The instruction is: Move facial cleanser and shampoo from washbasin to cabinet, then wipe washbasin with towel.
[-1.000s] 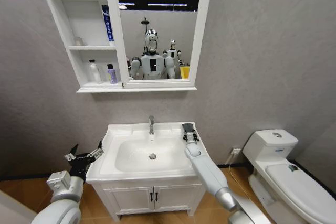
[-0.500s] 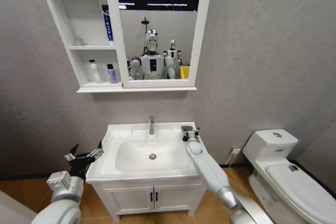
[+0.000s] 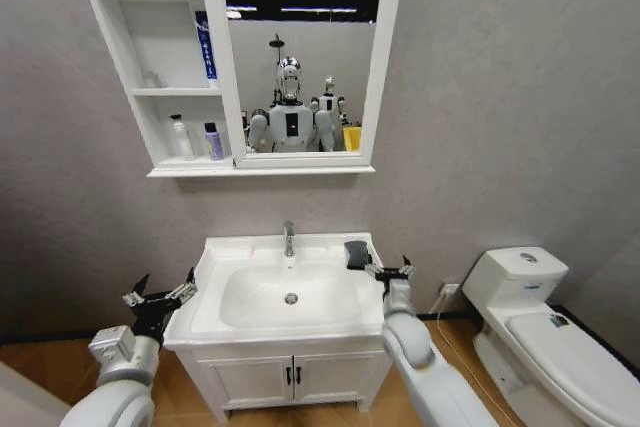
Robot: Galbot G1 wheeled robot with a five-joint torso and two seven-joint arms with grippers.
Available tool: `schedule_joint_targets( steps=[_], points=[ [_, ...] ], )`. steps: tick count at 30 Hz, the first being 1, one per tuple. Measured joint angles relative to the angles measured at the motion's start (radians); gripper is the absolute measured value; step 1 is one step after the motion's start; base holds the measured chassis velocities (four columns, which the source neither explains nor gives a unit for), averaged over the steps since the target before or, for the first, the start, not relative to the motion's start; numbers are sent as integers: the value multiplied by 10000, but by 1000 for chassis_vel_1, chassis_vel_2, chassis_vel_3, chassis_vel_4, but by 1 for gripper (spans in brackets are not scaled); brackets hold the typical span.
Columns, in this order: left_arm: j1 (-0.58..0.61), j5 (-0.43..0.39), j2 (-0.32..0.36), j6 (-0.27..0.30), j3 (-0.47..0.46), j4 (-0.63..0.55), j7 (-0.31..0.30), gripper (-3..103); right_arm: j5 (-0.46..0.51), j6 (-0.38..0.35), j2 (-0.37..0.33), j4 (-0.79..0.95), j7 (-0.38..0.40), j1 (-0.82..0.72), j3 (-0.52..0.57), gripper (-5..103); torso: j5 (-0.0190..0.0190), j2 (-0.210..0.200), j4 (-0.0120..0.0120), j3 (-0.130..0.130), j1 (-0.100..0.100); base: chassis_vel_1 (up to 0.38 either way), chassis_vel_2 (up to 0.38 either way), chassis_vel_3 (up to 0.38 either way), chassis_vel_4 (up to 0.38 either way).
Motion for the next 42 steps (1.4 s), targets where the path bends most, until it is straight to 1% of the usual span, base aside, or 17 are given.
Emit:
schedule_joint_targets(
  steps=[1, 2, 3, 4, 6, 7, 13, 21, 24, 26, 28, 31, 34, 36, 40, 41, 42],
  points=[
    [-1, 0, 0, -1, 0, 0, -6, 100, -289, 96, 140, 446, -75, -647, 133, 100, -1, 0, 0, 1, 0, 0, 0, 0, 0],
    [-1, 0, 0, -1, 0, 0, -6, 100, -289, 96, 140, 446, -75, -647, 133, 100, -1, 0, 0, 1, 0, 0, 0, 0, 0],
    [0, 0, 0, -1, -1, -1, -3, 100, -620, 210, 314, 861, -150, -1268, 226, 100, 0, 0, 2, 1, 0, 0, 0, 0, 0],
    [0, 0, 0, -1, -1, -1, -3, 100, -620, 210, 314, 861, -150, -1268, 226, 100, 0, 0, 2, 1, 0, 0, 0, 0, 0],
    [-1, 0, 0, 0, 0, 0, -2, 100, -1121, 297, 672, 1547, -296, -2193, 275, 100, -2, 0, 0, 2, 0, 0, 0, 0, 0],
    [-1, 0, 0, 0, -1, 0, -3, 100, -1220, 315, 750, 1609, -296, -2306, 256, 100, -1, 0, 2, 2, 1, 0, 0, 0, 0],
    [-1, 0, 0, 0, -1, 0, -4, 100, -1510, 468, 864, 1570, -322, -2328, 144, 100, 1, -3, 5, 5, 6, 9, -10, -6, 7],
    [-1, 0, 0, 0, -1, 0, -4, 100, -1770, 557, 882, 1564, -366, -2545, -56, 100, -1, -3, 2, 5, 5, 123, -147, -109, 142],
    [-1, 1, 0, 0, -1, -1, -6, 100, -1855, 600, 914, 1558, -370, -2530, -121, 100, 5, -3, 2, 5, 3, 225, -195, -214, 210],
    [-1, 1, 0, 1, -2, 0, -15, 100, -1873, 605, 939, 1564, -376, -2528, -169, 100, -5, -3, 6, 4, 3, 221, -230, -236, 248],
    [-1, 1, -1, 0, -1, -1, -13, 100, -1962, 610, 1002, 1566, -383, -2512, -214, 100, 9, -3, 1, 4, 1, 263, -253, -256, 215],
    [-1, 1, 0, 1, 0, 0, -11, 100, -2079, 627, 1052, 1530, -390, -2521, -295, 100, -2, -3, 1, 4, 4, 283, -274, -278, 259],
    [-1, 2, -1, 1, -1, 0, -12, 100, -2145, 657, 1055, 1487, -415, -2541, -385, 100, -1, -1, 4, 3, 1, 315, -307, -313, 321],
    [-1, 1, 0, 0, -1, -1, -12, 100, -2165, 671, 1042, 1470, -428, -2547, -410, 100, 5, -2, 0, 4, 3, 338, -327, -337, 326],
    [0, 1, 0, 1, 0, 0, -13, 100, -2174, 711, 973, 1456, -446, -2550, -418, 100, -5, -1, 4, 2, 0, 365, -365, -353, 381],
    [-1, 1, 0, 1, -1, -1, -13, 100, -2174, 721, 959, 1438, -453, -2569, -419, 100, 8, 0, 1, 2, -2, 389, -383, -355, 349],
    [0, 1, -1, 1, 0, 0, -12, 100, -2173, 733, 946, 1411, -464, -2593, -421, 100, 1, -3, 2, 4, 3, 363, -383, -370, 379]
  ],
)
